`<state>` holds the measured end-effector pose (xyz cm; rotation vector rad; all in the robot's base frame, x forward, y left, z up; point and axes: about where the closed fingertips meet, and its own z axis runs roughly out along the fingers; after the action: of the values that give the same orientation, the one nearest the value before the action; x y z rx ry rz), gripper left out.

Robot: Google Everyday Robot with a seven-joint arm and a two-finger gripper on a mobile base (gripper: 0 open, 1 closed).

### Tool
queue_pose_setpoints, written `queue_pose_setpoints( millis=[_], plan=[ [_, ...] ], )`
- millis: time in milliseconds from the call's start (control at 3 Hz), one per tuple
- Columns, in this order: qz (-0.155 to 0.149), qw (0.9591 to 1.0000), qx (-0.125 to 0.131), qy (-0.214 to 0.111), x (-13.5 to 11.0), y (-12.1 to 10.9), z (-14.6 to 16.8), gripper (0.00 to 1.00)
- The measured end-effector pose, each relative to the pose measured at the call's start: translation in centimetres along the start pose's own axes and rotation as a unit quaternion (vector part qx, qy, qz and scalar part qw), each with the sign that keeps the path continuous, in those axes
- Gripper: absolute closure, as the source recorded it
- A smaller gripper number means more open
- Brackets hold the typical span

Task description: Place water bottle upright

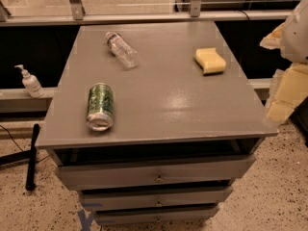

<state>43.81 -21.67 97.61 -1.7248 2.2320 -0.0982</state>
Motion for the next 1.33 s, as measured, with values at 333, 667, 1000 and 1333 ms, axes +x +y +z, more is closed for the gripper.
queue_pose_setpoints(
  millis=[333,667,1000,1333],
  plan=[
    [0.006,0.9999,0.007,-0.014,-4.0,-1.0,1.1,0.00],
    [0.037,0.9991,0.007,-0.021,-5.6,-1.1,1.3,0.00],
    [0.038,0.9990,0.007,-0.021,-5.5,-1.1,1.3,0.00],
    [0.046,0.9984,0.012,-0.032,-5.7,-1.3,1.1,0.00]
  ],
)
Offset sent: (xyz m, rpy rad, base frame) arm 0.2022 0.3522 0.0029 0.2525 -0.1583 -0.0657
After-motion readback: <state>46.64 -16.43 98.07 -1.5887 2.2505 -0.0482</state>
